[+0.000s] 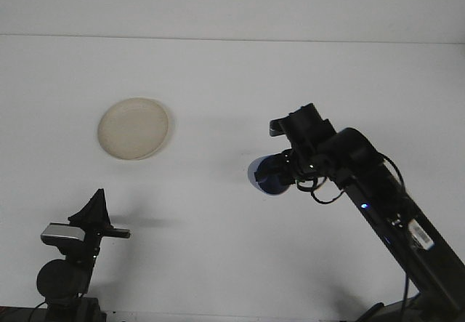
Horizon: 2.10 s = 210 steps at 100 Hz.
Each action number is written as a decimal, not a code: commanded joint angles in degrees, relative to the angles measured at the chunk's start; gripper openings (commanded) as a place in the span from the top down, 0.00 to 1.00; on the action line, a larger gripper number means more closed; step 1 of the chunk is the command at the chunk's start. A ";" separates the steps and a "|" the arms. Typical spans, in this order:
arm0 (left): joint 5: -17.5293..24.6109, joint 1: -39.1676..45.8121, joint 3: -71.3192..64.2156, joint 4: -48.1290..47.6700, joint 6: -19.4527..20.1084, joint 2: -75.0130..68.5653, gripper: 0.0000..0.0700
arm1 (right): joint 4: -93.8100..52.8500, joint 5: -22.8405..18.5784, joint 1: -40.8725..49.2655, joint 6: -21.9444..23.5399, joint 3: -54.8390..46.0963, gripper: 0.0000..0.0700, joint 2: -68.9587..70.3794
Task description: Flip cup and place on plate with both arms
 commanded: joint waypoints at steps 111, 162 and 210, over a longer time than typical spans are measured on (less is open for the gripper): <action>-0.28 0.11 -1.11 0.83 0.07 -0.11 0.98 | -2.05 -1.84 6.64 -4.52 2.89 1.00 20.98; -0.28 0.11 -1.11 0.85 0.07 -0.11 0.98 | -2.05 -1.70 6.88 -5.64 2.84 1.00 24.50; -0.28 0.11 -1.11 0.83 0.07 -0.11 0.98 | -2.05 -1.79 6.34 -5.42 3.32 0.24 24.13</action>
